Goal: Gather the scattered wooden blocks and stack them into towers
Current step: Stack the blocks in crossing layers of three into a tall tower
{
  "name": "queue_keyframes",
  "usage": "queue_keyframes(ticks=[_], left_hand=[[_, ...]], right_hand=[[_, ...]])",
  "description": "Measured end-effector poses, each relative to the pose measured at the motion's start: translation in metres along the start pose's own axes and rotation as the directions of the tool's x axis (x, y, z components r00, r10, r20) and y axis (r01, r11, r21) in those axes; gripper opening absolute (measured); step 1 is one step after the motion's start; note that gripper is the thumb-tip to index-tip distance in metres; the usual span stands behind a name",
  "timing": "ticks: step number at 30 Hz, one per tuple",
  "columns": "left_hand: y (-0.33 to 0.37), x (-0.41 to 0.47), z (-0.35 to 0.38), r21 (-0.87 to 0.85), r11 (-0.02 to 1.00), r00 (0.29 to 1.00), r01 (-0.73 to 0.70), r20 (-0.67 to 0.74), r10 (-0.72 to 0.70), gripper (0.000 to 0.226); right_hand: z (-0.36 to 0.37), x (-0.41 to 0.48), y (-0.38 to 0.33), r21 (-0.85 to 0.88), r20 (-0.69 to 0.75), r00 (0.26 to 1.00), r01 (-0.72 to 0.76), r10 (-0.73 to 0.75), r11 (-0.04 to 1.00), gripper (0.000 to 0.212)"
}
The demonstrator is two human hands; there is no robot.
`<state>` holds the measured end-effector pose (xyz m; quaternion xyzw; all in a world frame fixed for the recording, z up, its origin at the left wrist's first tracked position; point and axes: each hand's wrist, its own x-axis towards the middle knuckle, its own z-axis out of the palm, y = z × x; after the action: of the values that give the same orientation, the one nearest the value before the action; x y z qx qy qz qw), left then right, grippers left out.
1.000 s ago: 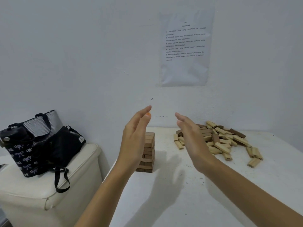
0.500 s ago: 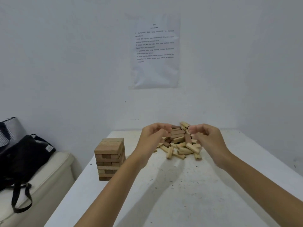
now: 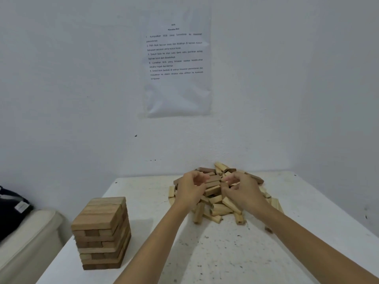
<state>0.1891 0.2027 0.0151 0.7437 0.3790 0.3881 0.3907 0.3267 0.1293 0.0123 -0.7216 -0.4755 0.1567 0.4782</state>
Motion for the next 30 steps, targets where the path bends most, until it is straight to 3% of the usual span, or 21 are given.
queue_keyframes(ticks=[5,13,18,22,27,30], left_hand=[[-0.022,0.025,0.013,0.185,0.981,0.998,-0.053,-0.006,0.055,0.021],[-0.038,0.039,0.018,0.169,0.980,0.995,-0.103,0.013,0.102,0.014],[-0.036,0.043,0.015,0.206,0.974,0.994,-0.090,0.074,0.076,0.015],[-0.033,0.042,0.018,0.245,0.968,0.992,-0.056,0.124,0.026,0.030],[-0.031,0.038,0.021,0.269,0.958,0.992,-0.096,0.108,0.069,0.027],[-0.021,0.037,0.013,0.086,0.995,0.997,-0.056,0.058,0.051,0.024]], right_hand=[[0.016,0.014,0.014,-0.149,0.000,1.000,0.030,-0.030,0.988,0.034],[0.009,0.022,0.021,0.032,-0.019,0.994,-0.103,0.104,0.994,0.039],[-0.006,0.026,0.021,0.134,0.073,0.989,-0.141,0.132,0.981,0.043],[-0.020,0.029,0.016,0.166,0.164,0.979,-0.150,0.122,0.975,0.035],[-0.024,0.033,0.023,0.177,0.134,0.983,-0.146,0.123,0.973,0.024],[-0.025,0.034,0.025,0.248,0.145,0.982,-0.152,0.119,0.957,0.016]])
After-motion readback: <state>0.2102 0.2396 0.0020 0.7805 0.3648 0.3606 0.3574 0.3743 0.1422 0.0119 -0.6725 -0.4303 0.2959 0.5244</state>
